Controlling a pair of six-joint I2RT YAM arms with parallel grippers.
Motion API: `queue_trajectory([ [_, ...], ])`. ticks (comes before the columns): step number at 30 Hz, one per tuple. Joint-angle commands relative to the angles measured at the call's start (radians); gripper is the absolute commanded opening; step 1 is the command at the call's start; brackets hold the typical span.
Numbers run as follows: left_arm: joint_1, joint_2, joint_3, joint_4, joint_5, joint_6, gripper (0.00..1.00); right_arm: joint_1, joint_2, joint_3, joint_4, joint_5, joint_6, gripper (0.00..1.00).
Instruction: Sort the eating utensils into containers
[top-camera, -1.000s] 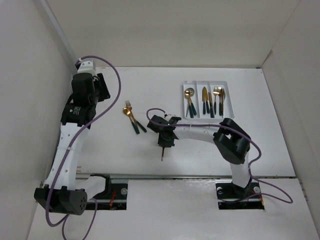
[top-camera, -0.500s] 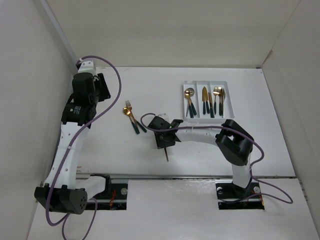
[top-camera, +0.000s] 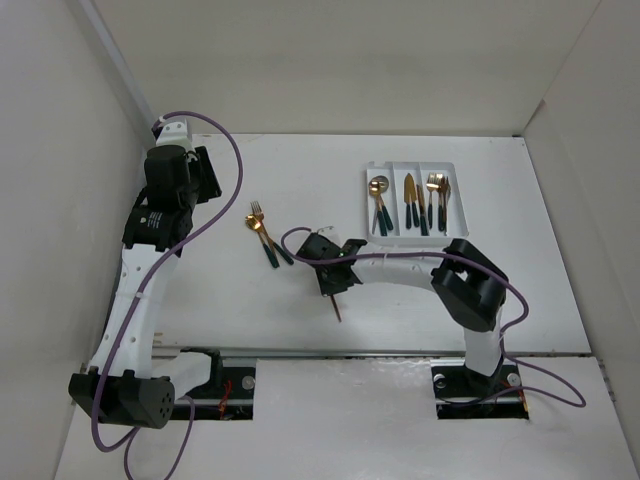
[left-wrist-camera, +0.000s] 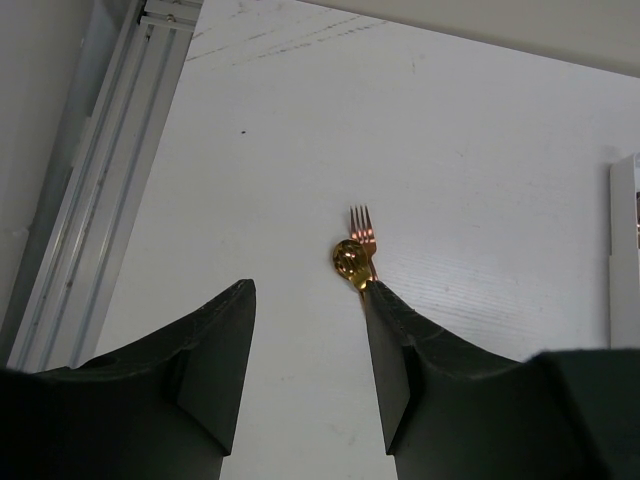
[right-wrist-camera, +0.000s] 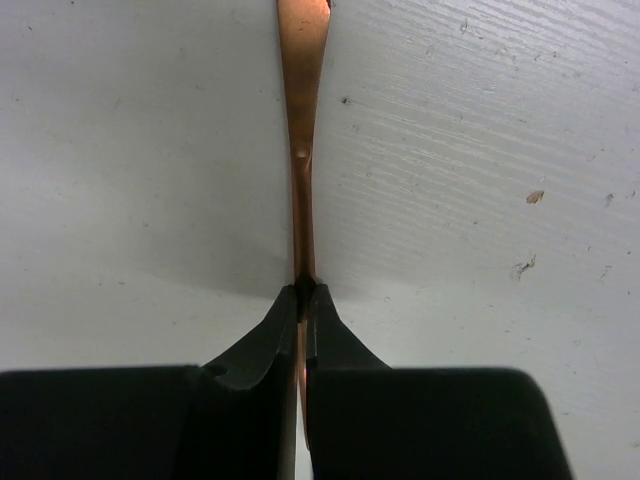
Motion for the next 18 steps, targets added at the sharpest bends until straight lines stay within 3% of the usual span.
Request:
queue_trajectory([
  [1,-0.005,-0.007,-0.004,0.025,-0.001,0.005,0.45,0.006,0.031,-0.071,-0.049,-0.013,-0.044,0.0],
  [12,0.013,0.003,-0.013,0.034,-0.001,0.005,0.45,0.006,-0.11,0.113,-0.129,0.14,-0.134,0.0],
  [18,0.033,0.012,-0.013,0.034,0.009,0.005,0.45,-0.096,-0.12,0.223,-0.149,0.161,-0.22,0.0],
])
